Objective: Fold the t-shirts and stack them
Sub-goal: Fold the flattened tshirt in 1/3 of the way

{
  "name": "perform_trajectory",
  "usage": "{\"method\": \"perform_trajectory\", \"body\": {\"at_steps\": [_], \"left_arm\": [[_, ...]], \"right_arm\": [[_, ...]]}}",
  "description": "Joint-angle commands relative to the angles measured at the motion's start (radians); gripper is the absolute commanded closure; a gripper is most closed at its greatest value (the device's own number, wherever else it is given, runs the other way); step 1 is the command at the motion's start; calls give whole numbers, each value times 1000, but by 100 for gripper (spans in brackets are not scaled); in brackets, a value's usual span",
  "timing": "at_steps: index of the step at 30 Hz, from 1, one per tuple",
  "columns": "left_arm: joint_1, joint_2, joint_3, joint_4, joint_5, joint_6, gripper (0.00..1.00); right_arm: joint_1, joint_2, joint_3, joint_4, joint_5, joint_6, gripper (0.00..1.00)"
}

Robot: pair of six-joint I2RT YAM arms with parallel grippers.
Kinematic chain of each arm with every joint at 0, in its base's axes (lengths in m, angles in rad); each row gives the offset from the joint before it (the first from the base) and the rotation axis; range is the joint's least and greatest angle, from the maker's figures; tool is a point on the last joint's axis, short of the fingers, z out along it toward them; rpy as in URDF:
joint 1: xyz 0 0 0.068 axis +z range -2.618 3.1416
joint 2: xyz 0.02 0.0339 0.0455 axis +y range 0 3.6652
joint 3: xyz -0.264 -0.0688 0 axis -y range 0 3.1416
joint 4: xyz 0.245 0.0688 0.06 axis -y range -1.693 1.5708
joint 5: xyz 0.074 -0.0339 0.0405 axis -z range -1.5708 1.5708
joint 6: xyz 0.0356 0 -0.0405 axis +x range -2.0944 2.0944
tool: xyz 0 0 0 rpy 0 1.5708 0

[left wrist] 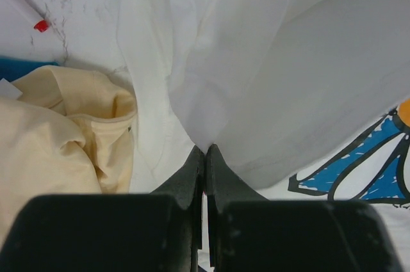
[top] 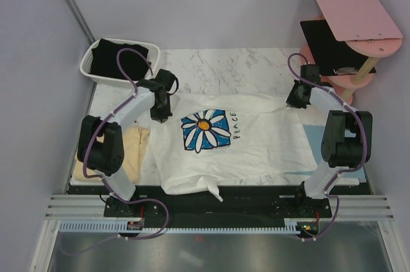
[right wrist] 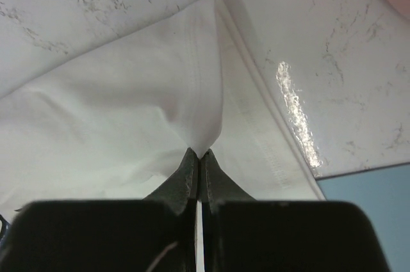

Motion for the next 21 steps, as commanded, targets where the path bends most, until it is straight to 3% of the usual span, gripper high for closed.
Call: {"method": "perform_trajectory", "body": {"at_steps": [1,19,20,21], "left_arm": [[-8,-88,-53,6,-56,-63,98],[-89,-133,-227,-8,-93,-147,98],[-95,-131,-230,-13,-89,-153,98],[-103,-131,-233,-27,-72,-154,97]], "right_arm": [[-14,4,1,-27,49,-14,100],[-16,72,3,-36,118,-23,100],[-16,72,3,-37,115,-25,99],[-16,69,5,-42,100,-29,82]]}}
